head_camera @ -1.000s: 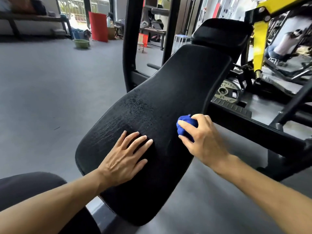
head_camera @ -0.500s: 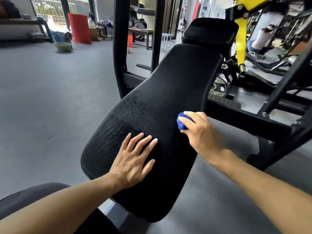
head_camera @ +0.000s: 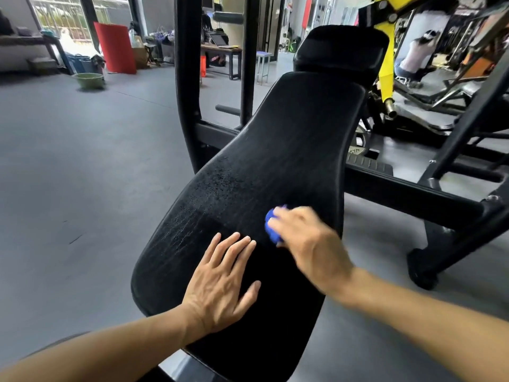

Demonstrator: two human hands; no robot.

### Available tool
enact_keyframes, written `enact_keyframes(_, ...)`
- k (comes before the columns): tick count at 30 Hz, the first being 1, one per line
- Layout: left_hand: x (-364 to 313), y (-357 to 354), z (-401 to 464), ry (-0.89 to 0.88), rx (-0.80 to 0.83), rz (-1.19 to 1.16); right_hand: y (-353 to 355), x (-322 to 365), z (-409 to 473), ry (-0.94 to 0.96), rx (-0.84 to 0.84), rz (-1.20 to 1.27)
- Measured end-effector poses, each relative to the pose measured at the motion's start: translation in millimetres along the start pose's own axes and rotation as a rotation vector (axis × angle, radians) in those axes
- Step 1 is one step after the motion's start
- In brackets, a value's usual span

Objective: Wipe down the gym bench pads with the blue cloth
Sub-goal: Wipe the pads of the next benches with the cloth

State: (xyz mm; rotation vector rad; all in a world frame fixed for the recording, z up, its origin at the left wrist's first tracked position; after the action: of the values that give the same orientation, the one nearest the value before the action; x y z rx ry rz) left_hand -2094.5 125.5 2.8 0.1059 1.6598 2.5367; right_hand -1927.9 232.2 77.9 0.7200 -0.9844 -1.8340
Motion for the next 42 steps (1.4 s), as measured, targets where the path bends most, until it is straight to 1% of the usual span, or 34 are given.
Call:
enact_keyframes(2, 1.9, -1.5, -1.6, 0.003, -0.024, -0.025, -5.1, 22.4, -16.3, 0.160, 0.051, 0.014)
enact_keyframes(3, 2.0, -1.9, -1.9, 0.001, -0.031, -0.033, -3.4, 19.1, -13.5, 0.213, 0.084, 0.004)
enact_keyframes(4, 1.5, -2.0, -1.7, 0.002, -0.034, -0.034, -2.2, 8.0, -4.8, 0.227, 0.105, -0.016)
enact_keyframes(5, 1.2, -1.6, -1.1, 0.010, -0.035, -0.029, -1.3, -6.5, 8.1, 0.184, 0.106, -0.024)
enact_keyframes(8, 6.4, 2.8, 1.3, 0.015, -0.019, -0.029, 3.7, -47.0, 54.9, -0.113, 0.040, -0.047)
enact_keyframes(10, 16.0, 5.5, 0.1, -0.034, -0.006, -0.018, -3.2, -42.1, 64.5, -0.225, 0.035, -0.043)
enact_keyframes(11, 20.6, 6.2, -1.5, -0.067, -0.002, -0.012, -7.6, -30.9, 60.5, -0.221, 0.034, -0.050)
enact_keyframes(13, 26.1, 5.2, -4.0, -0.109, -0.004, -0.009, -13.4, -2.8, 41.6, -0.114, 0.039, -0.040)
enact_keyframes(16, 24.2, 4.4, -4.1, -0.103, -0.027, -0.014, -17.3, 26.1, 22.7, 0.106, 0.077, 0.011)
enact_keyframes(18, 23.9, 4.4, -4.0, -0.086, -0.019, -0.017, -20.6, 27.5, 32.3, 0.179, 0.102, 0.023)
enact_keyframes(21, 25.2, 4.0, -3.5, -0.078, -0.015, 0.001, -23.6, 26.2, 39.0, 0.170, 0.181, 0.032)
enact_keyframes(24, 24.1, 3.7, -4.3, -0.101, -0.020, 0.043, -5.1, 13.1, 4.3, 0.160, 0.248, 0.034)
enact_keyframes(27, 23.7, 6.3, -2.8, -0.119, -0.019, 0.086, 25.5, -3.2, -45.8, 0.124, 0.256, -0.008)
enact_keyframes(29, 21.9, 7.3, -2.0, -0.132, -0.008, 0.096, 35.1, -2.7, -60.8, 0.104, 0.211, -0.029)
enact_keyframes(31, 20.9, 7.4, -1.6, -0.154, 0.007, 0.107, 27.6, 10.3, -46.4, 0.114, 0.154, -0.041)
enact_keyframes(33, 21.1, 6.7, -0.9, -0.162, 0.010, 0.104, 6.5, 22.6, -5.1, 0.104, 0.136, -0.013)
enact_keyframes(35, 21.6, 6.2, -0.8, -0.150, 0.007, 0.089, -13.9, 30.5, 36.4, 0.037, 0.161, 0.042)
enact_keyframes(37, 21.8, 4.9, -1.3, -0.146, 0.002, 0.092, -20.3, 26.8, 47.3, 0.028, 0.192, 0.037)
enact_keyframes(40, 22.2, 2.7, -0.5, -0.178, -0.014, 0.122, 5.6, 5.6, 5.1, 0.072, 0.207, -0.003)
enact_keyframes(42, 18.9, 1.9, 0.3, -0.247, -0.009, 0.140, 28.0, -9.7, -33.4, 0.066, 0.204, -0.048)
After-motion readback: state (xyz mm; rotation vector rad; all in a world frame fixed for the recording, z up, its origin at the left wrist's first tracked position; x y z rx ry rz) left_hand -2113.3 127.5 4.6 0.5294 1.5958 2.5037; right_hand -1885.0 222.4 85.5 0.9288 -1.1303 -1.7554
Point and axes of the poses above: each hand's wrist, its own z-axis towards the middle knuckle, its own y-axis out of the back of the hand, x = y × z, the point moved 3 cm from there along z, towards the middle knuckle, and after that the axes turned 11 degrees about x, right-handed, at the moved point
